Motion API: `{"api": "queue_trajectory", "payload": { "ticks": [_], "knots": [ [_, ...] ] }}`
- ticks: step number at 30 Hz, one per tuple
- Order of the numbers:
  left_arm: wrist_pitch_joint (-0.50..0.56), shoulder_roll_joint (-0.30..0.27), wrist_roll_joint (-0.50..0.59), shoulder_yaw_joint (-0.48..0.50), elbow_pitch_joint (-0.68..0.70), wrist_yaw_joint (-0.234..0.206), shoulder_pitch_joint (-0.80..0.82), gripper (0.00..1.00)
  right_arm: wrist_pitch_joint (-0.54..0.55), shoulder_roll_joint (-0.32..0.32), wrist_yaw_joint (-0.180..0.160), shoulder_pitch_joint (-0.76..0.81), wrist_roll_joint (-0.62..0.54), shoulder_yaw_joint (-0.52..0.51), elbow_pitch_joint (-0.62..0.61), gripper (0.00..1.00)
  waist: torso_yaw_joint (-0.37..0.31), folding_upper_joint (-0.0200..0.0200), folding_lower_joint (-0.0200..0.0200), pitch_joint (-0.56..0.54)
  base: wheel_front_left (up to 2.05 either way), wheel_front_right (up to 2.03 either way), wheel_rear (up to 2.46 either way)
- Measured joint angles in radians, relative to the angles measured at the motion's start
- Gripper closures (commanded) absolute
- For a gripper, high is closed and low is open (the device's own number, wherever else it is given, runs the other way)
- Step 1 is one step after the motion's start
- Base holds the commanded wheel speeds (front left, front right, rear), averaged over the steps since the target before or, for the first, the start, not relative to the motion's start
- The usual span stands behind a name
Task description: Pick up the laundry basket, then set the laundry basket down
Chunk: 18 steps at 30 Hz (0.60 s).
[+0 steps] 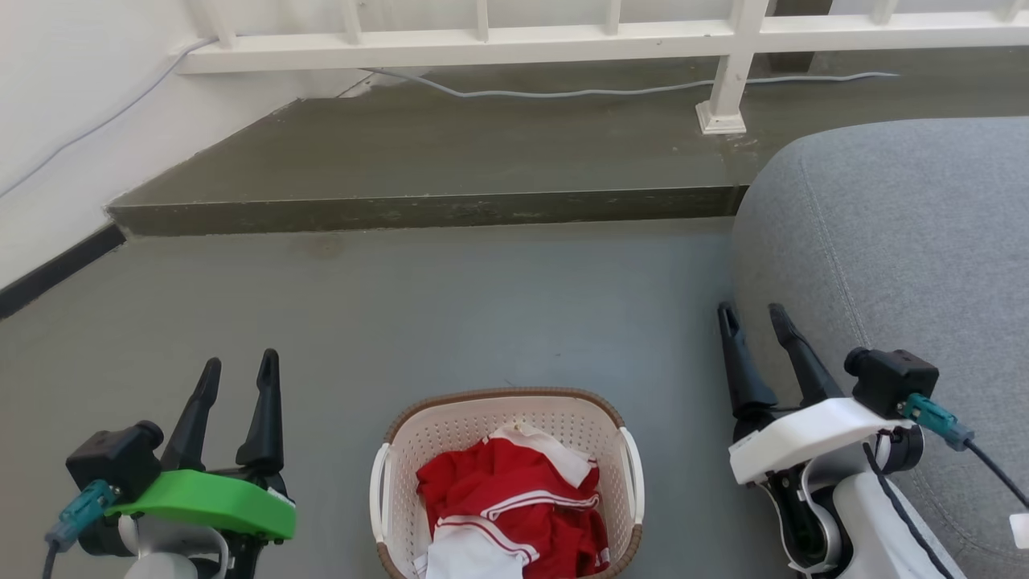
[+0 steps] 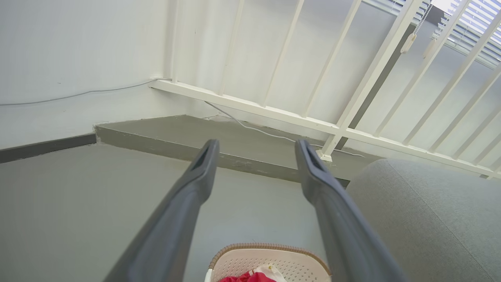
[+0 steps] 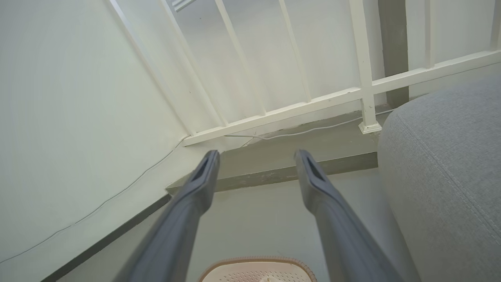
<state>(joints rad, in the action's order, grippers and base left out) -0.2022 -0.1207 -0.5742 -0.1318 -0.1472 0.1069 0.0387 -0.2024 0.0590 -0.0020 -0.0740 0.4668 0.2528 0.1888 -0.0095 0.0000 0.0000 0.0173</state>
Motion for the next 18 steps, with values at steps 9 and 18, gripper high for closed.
{"api": "queue_trajectory", "payload": {
  "ticks": [9, 18],
  "knots": [
    [-0.032, 0.001, 0.117, -0.001, 0.017, 0.005, 0.0, 0.0, -0.028, 0.0, -0.011, -0.001, -0.118, 0.028, -0.005, 0.0, -0.001, 0.0, 0.0, 0.007, 0.0, 0.0, 0.0],
    [-0.049, 0.006, 0.176, -0.002, 0.026, 0.013, 0.0, 0.0, -0.047, -0.001, -0.018, -0.007, -0.181, 0.047, -0.006, 0.0, -0.004, 0.0, 0.0, 0.01, 0.0, 0.0, 0.0]
  ]
}}
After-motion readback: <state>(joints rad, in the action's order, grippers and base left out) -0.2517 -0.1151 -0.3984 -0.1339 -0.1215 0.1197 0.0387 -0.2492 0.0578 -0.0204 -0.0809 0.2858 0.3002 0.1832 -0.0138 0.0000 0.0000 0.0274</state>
